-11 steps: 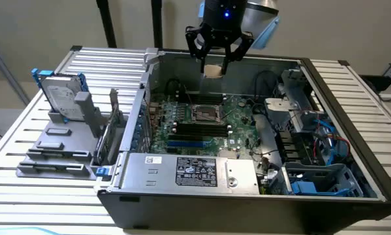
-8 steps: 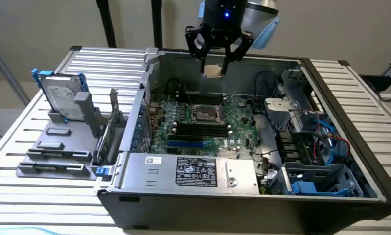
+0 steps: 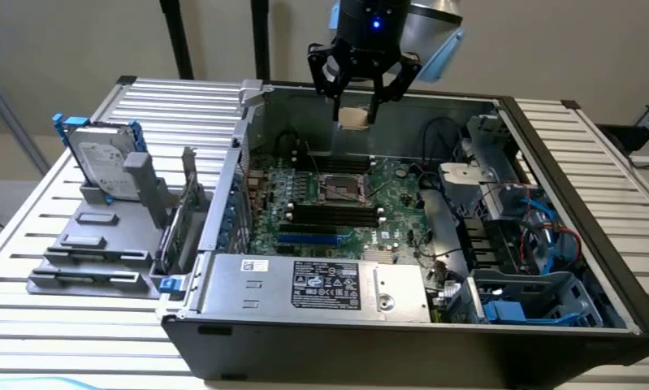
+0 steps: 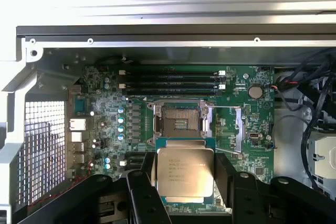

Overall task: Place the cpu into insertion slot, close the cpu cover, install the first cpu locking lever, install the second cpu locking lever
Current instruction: 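Place the cpu into insertion slot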

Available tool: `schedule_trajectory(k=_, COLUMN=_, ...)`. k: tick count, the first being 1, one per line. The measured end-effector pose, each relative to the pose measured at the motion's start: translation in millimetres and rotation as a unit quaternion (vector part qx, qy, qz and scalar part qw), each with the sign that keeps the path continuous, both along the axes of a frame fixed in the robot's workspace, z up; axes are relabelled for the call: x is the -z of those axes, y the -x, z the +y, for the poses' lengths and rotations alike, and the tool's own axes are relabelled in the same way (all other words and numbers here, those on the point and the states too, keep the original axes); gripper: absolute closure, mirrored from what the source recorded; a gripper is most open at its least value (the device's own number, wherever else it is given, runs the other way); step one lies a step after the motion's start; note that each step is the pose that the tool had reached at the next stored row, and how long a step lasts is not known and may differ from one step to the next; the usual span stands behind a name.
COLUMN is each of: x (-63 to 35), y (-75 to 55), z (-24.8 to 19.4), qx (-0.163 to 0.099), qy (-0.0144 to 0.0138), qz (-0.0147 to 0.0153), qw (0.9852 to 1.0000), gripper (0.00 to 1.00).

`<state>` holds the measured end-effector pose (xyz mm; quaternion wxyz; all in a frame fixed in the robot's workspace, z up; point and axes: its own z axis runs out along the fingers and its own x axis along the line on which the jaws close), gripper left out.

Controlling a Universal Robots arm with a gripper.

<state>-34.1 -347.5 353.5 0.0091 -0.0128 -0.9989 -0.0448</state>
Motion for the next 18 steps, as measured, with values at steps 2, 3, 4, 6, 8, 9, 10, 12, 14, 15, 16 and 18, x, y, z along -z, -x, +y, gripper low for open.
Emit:
schedule_trajectory(k=2, x=0.0, y=0.0, z=0.1, qx=0.0, qy=0.0, qz=0.0, qw=1.0, gripper=0.45)
schedule_trajectory(k=3, x=0.1, y=0.0, z=0.6, qx=0.0, qy=0.0001, qz=0.0, qw=1.0, gripper=0.45)
schedule_trajectory(k=4, x=0.4, y=0.0, z=1.7, qx=0.0, qy=0.0001, qz=0.0, qw=1.0, gripper=0.45)
schedule_trajectory(k=6, x=1.1, y=0.0, z=6.0, qx=0.0, qy=0.0003, qz=0.0, qw=1.0, gripper=0.45)
schedule_trajectory(k=8, x=2.1, y=0.0, z=12.1, qx=0.0, qy=0.0021, qz=0.0, qw=1.0, gripper=0.45)
schedule_trajectory(k=9, x=2.7, y=0.0, z=15.1, qx=0.0, qy=0.0033, qz=0.0, qw=1.0, gripper=0.45)
schedule_trajectory(k=10, x=3.5, y=0.0, z=18.0, qx=0.0, qy=0.0049, qz=0.0, qw=1.0, gripper=0.45)
schedule_trajectory(k=12, x=5.4, y=-0.1, z=20.8, qx=0.001, qy=0.0079, qz=0.0001, qw=1.0, gripper=0.45)
schedule_trajectory(k=14, x=7.2, y=-0.4, z=20.8, qx=0.012, qy=0.0082, qz=0.0001, qw=0.9999, gripper=0.45)
schedule_trajectory(k=15, x=7.9, y=-0.4, z=20.9, qx=0.02, qy=0.0083, qz=0.0002, qw=0.9998, gripper=0.45)
schedule_trajectory(k=16, x=8.6, y=-0.4, z=20.9, qx=0.028, qy=0.0083, qz=0.0003, qw=0.9996, gripper=0.45)
schedule_trajectory(k=18, x=9.9, y=-0.4, z=20.9, qx=0.046, qy=0.0082, qz=0.0004, qw=0.9989, gripper=0.45)
